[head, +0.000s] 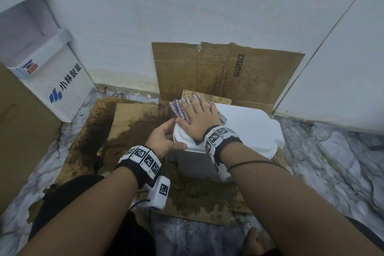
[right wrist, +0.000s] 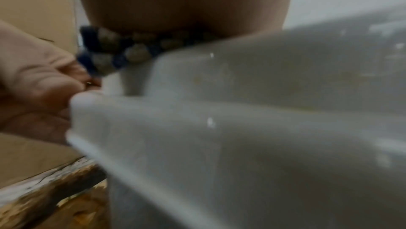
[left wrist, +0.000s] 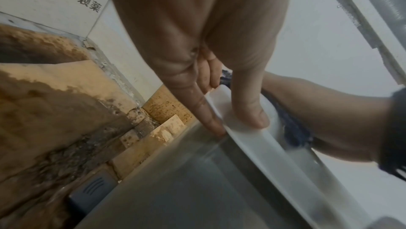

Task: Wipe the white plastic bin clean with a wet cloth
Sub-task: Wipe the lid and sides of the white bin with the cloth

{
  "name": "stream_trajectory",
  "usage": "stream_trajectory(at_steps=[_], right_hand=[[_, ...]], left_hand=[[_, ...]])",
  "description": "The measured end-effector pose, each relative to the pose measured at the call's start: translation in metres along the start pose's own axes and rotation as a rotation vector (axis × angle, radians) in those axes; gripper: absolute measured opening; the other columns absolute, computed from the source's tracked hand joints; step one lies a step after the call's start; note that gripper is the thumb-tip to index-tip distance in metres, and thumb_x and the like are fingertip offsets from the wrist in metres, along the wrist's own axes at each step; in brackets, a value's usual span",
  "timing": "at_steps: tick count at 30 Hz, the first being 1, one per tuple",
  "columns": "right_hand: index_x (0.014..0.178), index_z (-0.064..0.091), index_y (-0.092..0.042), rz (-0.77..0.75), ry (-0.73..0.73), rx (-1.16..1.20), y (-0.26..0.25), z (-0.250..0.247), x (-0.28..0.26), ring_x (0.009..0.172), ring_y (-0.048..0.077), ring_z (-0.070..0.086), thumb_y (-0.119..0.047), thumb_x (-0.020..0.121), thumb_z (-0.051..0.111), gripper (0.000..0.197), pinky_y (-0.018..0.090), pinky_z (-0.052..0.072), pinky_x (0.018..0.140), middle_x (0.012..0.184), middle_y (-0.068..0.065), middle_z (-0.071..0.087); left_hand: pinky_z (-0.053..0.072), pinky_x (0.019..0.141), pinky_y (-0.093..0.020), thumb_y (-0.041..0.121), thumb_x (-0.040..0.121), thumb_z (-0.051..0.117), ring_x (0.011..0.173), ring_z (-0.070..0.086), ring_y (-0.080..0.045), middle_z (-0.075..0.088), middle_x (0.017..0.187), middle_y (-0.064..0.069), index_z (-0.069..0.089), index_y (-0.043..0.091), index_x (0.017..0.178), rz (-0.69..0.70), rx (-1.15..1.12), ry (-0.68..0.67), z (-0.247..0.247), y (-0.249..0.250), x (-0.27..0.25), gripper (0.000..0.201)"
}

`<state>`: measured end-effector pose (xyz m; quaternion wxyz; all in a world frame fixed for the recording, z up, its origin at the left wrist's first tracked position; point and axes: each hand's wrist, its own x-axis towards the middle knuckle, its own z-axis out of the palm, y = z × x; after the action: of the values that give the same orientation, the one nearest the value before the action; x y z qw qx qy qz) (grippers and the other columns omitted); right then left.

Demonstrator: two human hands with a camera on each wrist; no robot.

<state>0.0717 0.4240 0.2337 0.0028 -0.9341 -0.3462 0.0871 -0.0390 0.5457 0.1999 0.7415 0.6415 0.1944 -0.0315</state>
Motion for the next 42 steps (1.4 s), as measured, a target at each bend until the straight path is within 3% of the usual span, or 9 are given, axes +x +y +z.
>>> stream_trajectory(at_steps=[6, 10, 14, 21, 25, 28, 32, 36, 42], right_hand=[[0.153, 0.018, -0.033, -0.109, 0.03, -0.1, -0.016, 0.011, -0.026, 0.15, 0.028, 0.0, -0.061, 0.094, 0.025, 0.066, 0.054, 0.0, 0.118, 0.164, 0.001, 0.005], [0.152, 0.015, -0.037, -0.145, 0.077, -0.086, -0.007, 0.016, -0.051, 0.15, 0.027, 0.005, -0.058, 0.098, 0.021, 0.058, 0.053, 0.004, 0.119, 0.164, 0.0, 0.008], [0.153, 0.01, -0.041, -0.1, 0.11, -0.054, 0.016, 0.02, -0.08, 0.15, 0.025, 0.006, -0.056, 0.099, 0.019, 0.057, 0.05, 0.005, 0.12, 0.164, 0.0, 0.009], [0.152, 0.011, -0.043, 0.125, 0.152, 0.037, 0.09, 0.028, -0.129, 0.151, 0.019, 0.0, -0.055, 0.1, 0.023, 0.055, 0.041, -0.003, 0.119, 0.164, -0.004, 0.006], [0.151, 0.021, -0.041, 0.226, 0.218, 0.151, 0.123, 0.029, -0.148, 0.15, 0.021, 0.005, -0.068, 0.088, 0.014, 0.069, 0.041, 0.002, 0.119, 0.163, -0.002, 0.013], [0.149, 0.033, -0.034, 0.306, 0.324, 0.408, 0.139, 0.031, -0.161, 0.15, 0.021, 0.006, -0.056, 0.095, 0.043, 0.059, 0.04, 0.006, 0.12, 0.162, -0.001, 0.017], [0.142, 0.042, -0.027, 0.459, 0.498, 0.705, 0.144, 0.043, -0.174, 0.145, 0.02, 0.022, -0.039, 0.086, 0.069, 0.063, 0.039, 0.017, 0.119, 0.157, 0.001, 0.026], [0.136, 0.046, -0.022, 0.541, 0.59, 0.932, 0.146, 0.047, -0.178, 0.13, 0.017, 0.042, -0.033, 0.076, 0.08, 0.07, 0.043, 0.036, 0.112, 0.141, 0.0, 0.042], [0.118, 0.058, -0.019, 0.599, 0.632, 0.953, 0.144, 0.047, -0.177, 0.123, 0.019, 0.046, -0.03, 0.073, 0.083, 0.053, 0.038, 0.039, 0.108, 0.134, 0.002, 0.044]], left_hand=[[0.057, 0.08, -0.032, -0.019, 0.057, 0.079, 0.111, 0.064, -0.014, 0.066, 0.122, 0.009, 0.054, 0.022, 0.134, 0.048, -0.005, 0.004, 0.004, 0.0, -0.003, 0.09], [0.055, 0.087, -0.036, -0.003, 0.049, 0.086, 0.111, 0.064, -0.014, 0.071, 0.114, 0.011, 0.063, 0.031, 0.116, 0.078, 0.024, -0.005, 0.005, -0.002, -0.008, 0.079], [0.059, 0.075, -0.028, -0.018, 0.062, 0.078, 0.101, 0.068, -0.01, 0.073, 0.105, 0.018, 0.061, 0.03, 0.12, 0.091, 0.007, -0.004, 0.007, 0.002, -0.012, 0.077], [0.056, 0.088, -0.046, -0.01, 0.065, 0.081, 0.106, 0.061, -0.011, 0.064, 0.11, 0.026, 0.058, 0.035, 0.132, 0.026, 0.017, 0.023, 0.01, 0.004, -0.01, 0.084], [0.056, 0.088, -0.046, -0.005, 0.066, 0.082, 0.111, 0.061, -0.015, 0.067, 0.113, 0.023, 0.063, 0.041, 0.123, 0.032, 0.03, 0.021, 0.012, 0.004, -0.01, 0.076], [0.051, 0.095, -0.053, 0.0, 0.061, 0.086, 0.119, 0.058, -0.019, 0.066, 0.12, 0.021, 0.064, 0.045, 0.121, 0.024, 0.049, 0.004, 0.01, 0.001, -0.005, 0.079], [0.048, 0.099, -0.057, 0.031, 0.027, 0.098, 0.126, 0.055, -0.022, 0.062, 0.13, 0.017, 0.062, 0.049, 0.122, 0.005, 0.08, 0.014, 0.006, -0.001, -0.001, 0.104], [0.048, 0.098, -0.057, 0.038, 0.022, 0.099, 0.13, 0.051, -0.022, 0.058, 0.135, 0.018, 0.059, 0.047, 0.127, -0.007, 0.121, 0.011, 0.0, -0.005, 0.005, 0.112], [0.046, 0.102, -0.054, 0.035, 0.025, 0.1, 0.128, 0.052, -0.017, 0.059, 0.134, 0.02, 0.057, 0.043, 0.13, 0.006, 0.139, 0.024, -0.002, -0.006, 0.006, 0.114]])
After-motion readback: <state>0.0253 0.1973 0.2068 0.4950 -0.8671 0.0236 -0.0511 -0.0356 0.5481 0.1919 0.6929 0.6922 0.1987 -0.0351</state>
